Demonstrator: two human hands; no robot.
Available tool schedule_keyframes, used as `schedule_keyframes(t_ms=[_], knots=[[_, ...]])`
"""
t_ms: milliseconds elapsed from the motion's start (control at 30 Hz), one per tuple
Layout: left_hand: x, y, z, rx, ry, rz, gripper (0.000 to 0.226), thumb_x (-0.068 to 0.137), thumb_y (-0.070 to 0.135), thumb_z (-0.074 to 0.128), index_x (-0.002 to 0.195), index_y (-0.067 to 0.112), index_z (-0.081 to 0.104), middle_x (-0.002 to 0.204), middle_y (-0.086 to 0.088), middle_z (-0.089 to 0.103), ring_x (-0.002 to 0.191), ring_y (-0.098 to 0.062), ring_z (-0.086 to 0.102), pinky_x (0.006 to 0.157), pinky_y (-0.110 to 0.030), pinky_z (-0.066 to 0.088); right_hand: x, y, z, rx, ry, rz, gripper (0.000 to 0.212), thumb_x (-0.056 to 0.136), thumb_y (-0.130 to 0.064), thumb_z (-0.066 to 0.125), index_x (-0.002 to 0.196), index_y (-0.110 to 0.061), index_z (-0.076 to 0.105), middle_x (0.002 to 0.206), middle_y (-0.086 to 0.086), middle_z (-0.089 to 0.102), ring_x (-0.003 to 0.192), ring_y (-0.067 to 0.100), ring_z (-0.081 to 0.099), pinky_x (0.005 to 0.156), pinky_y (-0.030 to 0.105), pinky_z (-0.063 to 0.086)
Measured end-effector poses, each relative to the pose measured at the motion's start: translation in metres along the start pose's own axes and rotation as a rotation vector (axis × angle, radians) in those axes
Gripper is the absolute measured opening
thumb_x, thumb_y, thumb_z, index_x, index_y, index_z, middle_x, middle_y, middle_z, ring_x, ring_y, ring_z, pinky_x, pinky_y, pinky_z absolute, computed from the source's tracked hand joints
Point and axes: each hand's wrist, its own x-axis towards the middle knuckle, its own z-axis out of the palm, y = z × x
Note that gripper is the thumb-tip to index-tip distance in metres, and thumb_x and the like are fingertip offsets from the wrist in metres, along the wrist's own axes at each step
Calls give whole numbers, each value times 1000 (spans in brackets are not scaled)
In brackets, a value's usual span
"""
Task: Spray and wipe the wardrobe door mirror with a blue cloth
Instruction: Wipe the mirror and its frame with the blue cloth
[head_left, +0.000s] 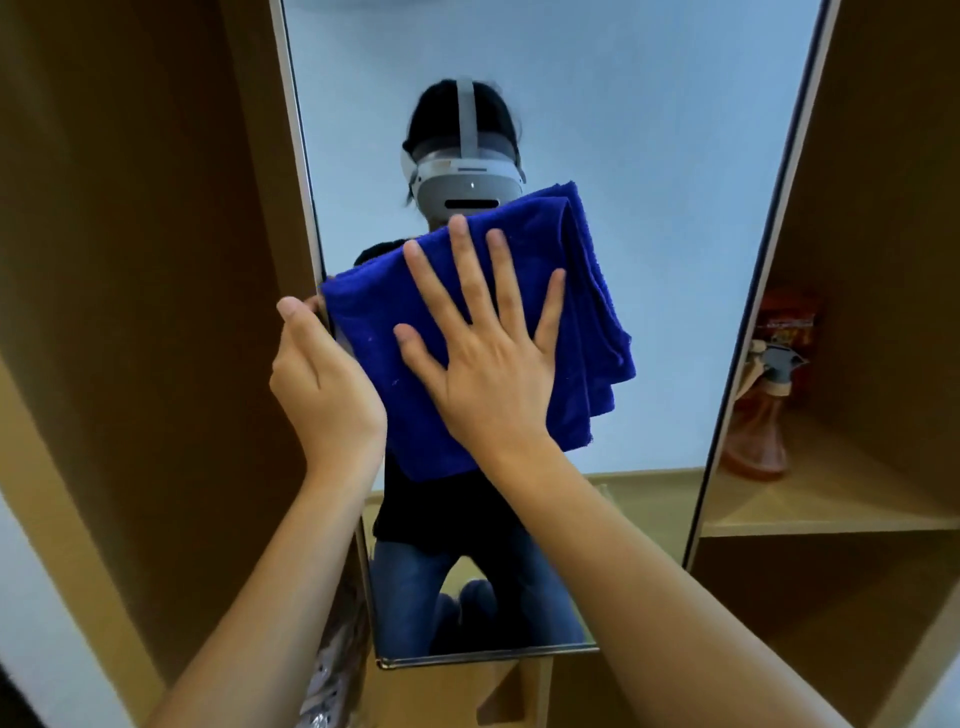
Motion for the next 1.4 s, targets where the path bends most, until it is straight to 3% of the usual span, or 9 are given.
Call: schedule_keyframes(t_ms=[100,300,467,567,633,800,1100,1300,1400], knots=[[-2,-12,-1,-11,9,13,49,105,38,22,84,11,58,75,1,61,70,-5,59,65,-15,43,-9,23,2,-14,63,40,56,100,-54,33,153,-36,22,163,0,16,150,22,9,118,58,0],[-24,-33,-7,-1,30,60,48,103,40,24,65,21,44,65,-1,51,63,-10,53,64,-26,42,-22,54,6,-36,146,50,57,101,-54,27,154,-33,22,163,0,15,151,24,8,118,59,1],[-30,-46,-8,76,34,143,45,104,38,24,65,23,42,65,5,48,64,-4,50,64,-21,38,-28,69,8,-17,202,39,57,101,-55,26,154,-35,19,164,-4,12,151,20,5,119,56,-3],[-30,-55,-9,129,24,191,47,102,40,25,92,10,60,92,-7,62,90,-16,59,86,-36,48,-30,78,8,-23,207,35,58,100,-56,24,154,-37,15,164,-6,8,151,18,1,119,54,-5],[-30,-59,-9,164,17,203,48,101,41,25,113,10,60,109,-8,62,104,-19,58,97,-43,46,-31,85,9,-26,218,47,58,100,-58,22,154,-39,13,164,-8,6,151,17,-1,119,54,-6],[-28,-55,-8,240,11,227,37,102,40,27,102,16,55,106,-4,59,96,-16,52,87,-34,39,-39,102,9,-16,257,108,58,100,-58,23,154,-39,15,164,-8,7,151,18,-1,119,53,-7],[-29,-52,-7,316,-26,228,54,102,46,22,130,9,49,128,-11,53,114,-26,51,85,-31,31,-60,106,18,54,385,145,53,100,-51,35,149,-29,38,158,-1,31,150,22,16,116,63,-1],[-28,-48,-7,332,-42,196,58,101,49,21,126,7,50,125,-15,54,113,-30,52,86,-35,34,-41,126,1,-8,238,95,57,101,-55,20,154,-36,14,164,-10,8,151,13,-1,119,55,-9],[-26,-49,-10,335,-55,203,57,101,50,21,116,8,55,116,-15,57,107,-29,54,89,-40,38,-37,134,0,-19,243,143,62,100,-57,16,156,-32,5,164,-7,1,151,13,-4,120,50,-11]])
